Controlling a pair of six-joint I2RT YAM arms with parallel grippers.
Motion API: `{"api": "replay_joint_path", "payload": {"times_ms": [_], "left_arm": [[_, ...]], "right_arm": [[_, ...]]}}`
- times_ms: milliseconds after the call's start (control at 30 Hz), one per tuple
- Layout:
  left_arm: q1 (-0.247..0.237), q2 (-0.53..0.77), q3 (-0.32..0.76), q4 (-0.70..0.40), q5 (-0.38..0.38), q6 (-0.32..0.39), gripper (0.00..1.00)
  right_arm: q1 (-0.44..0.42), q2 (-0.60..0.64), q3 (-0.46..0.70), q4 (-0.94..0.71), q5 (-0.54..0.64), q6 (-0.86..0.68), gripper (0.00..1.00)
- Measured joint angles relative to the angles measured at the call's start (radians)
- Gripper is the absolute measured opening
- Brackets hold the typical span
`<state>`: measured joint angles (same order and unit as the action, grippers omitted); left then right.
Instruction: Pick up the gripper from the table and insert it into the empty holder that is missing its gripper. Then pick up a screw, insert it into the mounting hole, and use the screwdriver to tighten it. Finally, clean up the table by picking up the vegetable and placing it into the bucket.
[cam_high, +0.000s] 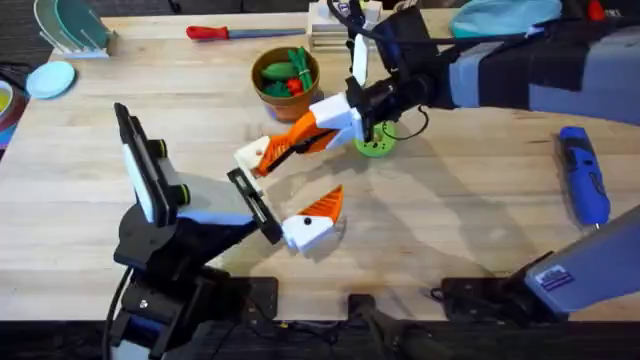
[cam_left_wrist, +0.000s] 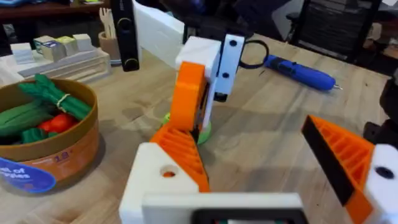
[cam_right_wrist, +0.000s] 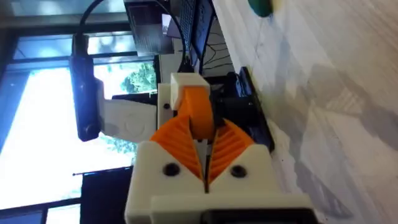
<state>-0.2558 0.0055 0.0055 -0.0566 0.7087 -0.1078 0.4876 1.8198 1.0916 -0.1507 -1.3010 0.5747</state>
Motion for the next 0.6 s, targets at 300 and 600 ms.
{"api": "replay_joint_path", "payload": {"times_ms": [300, 600], "left_arm": [[0.0, 0.007, 0.0, 0.001, -0.07, -0.013, 0.993], [0.015, 0.009, 0.0, 0.002, -0.179, -0.02, 0.993]], "right_arm": [[0.04, 0.0, 0.008, 0.071, 0.068, 0.106, 0.009], [0.096, 0.0, 0.011, 0.247, 0.198, 0.297, 0.009]]}}
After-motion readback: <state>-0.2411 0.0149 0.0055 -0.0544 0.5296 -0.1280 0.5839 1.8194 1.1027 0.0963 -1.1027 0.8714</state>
